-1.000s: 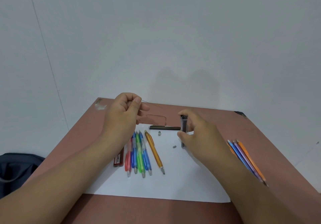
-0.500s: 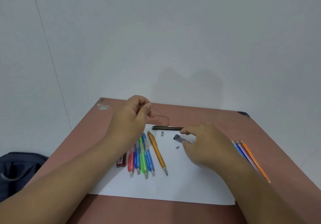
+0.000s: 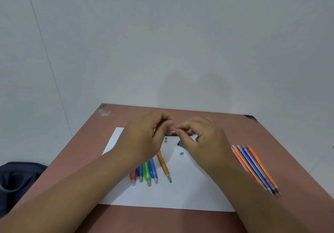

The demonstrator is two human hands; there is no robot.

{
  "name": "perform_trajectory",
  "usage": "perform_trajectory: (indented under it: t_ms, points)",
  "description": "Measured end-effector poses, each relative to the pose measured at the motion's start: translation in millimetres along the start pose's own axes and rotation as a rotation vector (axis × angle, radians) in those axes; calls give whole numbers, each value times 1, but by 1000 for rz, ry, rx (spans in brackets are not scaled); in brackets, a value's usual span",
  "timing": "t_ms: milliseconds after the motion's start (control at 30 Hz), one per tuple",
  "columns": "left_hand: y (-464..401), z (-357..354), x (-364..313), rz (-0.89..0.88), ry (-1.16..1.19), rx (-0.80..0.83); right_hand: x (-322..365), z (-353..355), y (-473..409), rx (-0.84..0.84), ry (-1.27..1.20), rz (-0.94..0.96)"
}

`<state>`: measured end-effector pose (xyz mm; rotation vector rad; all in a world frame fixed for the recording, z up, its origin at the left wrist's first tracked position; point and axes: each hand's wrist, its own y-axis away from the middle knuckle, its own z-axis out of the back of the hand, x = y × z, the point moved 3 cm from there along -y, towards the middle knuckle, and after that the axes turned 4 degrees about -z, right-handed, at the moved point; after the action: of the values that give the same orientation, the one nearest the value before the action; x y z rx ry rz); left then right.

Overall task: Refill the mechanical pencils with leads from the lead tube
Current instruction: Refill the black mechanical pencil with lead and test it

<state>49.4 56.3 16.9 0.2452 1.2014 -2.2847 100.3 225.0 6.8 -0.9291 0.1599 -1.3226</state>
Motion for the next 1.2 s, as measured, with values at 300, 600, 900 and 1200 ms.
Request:
perform_trajectory:
  t_ms: [300,600,900,1200]
  points:
    - [-24,31,16,275,29,149,-3,12,-1,-33,-8,-84]
    - [-33,6,43,410,-385,593,-6,15,-3,-38,-19,-162]
    - [-37,-21,54,473,-346,603,-6,18,-4,-61,-14,-145]
    - [-42,16,51,531,-70,31,-2,24,-4,-106,-97,-222]
